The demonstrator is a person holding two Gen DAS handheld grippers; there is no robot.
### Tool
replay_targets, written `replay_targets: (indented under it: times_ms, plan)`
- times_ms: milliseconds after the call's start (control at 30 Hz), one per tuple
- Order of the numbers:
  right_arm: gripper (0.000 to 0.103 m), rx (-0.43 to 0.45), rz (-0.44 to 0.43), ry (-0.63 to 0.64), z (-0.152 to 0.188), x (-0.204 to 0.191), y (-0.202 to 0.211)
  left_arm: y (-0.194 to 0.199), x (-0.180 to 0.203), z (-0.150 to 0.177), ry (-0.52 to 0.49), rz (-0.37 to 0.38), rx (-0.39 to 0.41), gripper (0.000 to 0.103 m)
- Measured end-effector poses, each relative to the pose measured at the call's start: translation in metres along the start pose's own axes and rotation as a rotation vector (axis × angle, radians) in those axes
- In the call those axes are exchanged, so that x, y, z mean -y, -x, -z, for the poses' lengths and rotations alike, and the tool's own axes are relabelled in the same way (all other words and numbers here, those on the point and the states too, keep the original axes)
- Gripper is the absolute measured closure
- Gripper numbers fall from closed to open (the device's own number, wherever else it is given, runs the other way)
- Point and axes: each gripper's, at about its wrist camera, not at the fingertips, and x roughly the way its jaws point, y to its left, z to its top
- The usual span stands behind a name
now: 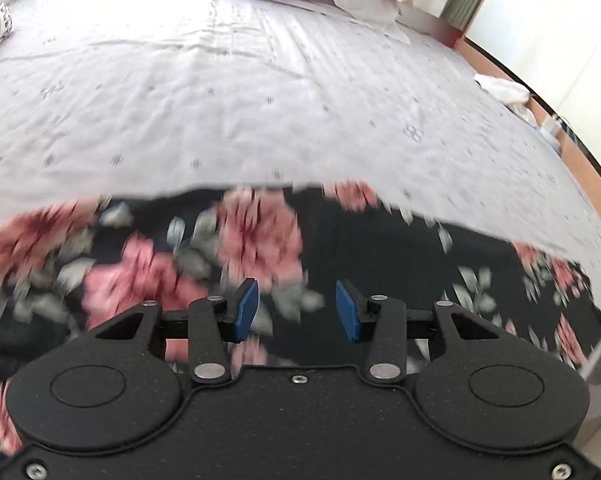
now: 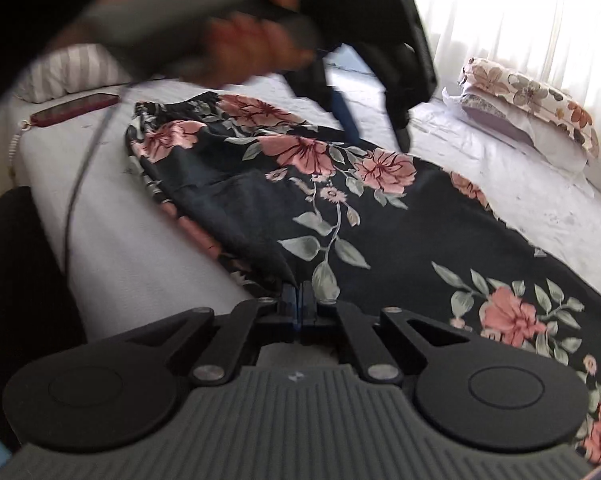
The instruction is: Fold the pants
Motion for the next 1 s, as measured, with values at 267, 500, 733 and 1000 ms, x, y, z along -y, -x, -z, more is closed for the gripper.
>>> replay_targets:
  times_ms: [267, 500, 733, 1000]
  plan:
    - [0.102, -0.009, -0.022, -0.033, -0.001, 0.007, -0.007, -0.084, 0.000, -0.042, 0.056, -0.040, -0.067, 0.070]
    - [0.102, -0.023, -0.046, -0.036, -0.001, 0.011, -0.013, -0.114, -0.002, -0.078, 0.118, -0.144, 0.057, 0.076]
    - [0.102, -0.022, -0.055, -0.052, 0.000, 0.014, -0.015, -0.103, 0.004, -0.066, 0.063, 0.088, -0.049, 0.076]
    - [0.102, -0.023, -0.065, -0.061, -0.002, 0.017, -0.014, -0.110, -0.024, -0.065, 0.167, -0.041, 0.019, 0.079]
